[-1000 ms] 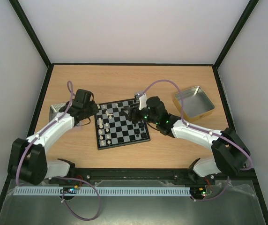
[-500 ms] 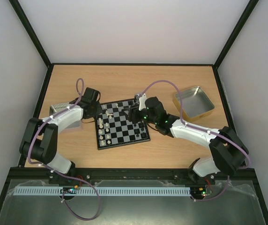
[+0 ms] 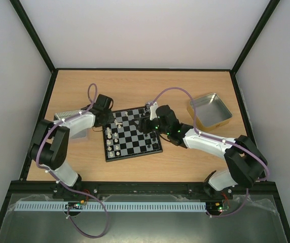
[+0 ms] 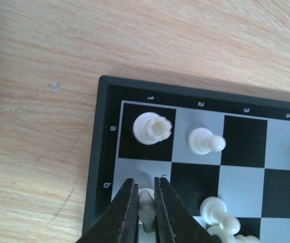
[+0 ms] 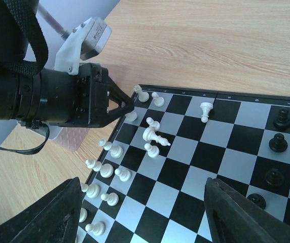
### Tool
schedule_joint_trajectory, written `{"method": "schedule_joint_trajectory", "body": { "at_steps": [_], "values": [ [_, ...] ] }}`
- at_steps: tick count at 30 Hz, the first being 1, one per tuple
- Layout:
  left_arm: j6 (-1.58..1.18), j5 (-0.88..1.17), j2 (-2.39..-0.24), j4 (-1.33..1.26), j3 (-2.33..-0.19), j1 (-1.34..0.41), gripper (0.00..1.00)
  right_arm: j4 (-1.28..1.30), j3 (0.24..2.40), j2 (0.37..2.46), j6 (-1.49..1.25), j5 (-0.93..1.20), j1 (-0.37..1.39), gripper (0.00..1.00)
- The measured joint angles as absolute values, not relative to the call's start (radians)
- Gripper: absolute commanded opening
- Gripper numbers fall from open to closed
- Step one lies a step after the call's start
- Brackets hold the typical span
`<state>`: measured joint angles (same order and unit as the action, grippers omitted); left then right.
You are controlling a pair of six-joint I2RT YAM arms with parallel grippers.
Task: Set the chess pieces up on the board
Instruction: Place the chess piece on the chessboard.
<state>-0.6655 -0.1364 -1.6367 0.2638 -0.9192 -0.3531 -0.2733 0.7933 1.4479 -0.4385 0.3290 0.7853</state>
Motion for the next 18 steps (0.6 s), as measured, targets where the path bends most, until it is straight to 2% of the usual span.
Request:
{"method": "schedule_joint_trajectory", "body": {
  "at_steps": [11,18],
  "values": [
    [-0.667,-0.204,-1.675,0.271,-0.950,-0.383,0.10,-0.266,0.793,1.449,-0.439,0.326,0.785,0.65],
    [-0.670,-0.222,-1.675,0.276,-0.950,-0.384,0.15,-0.266,0.793,1.449,-0.439,0.322,0.785,0.65]
  ]
}}
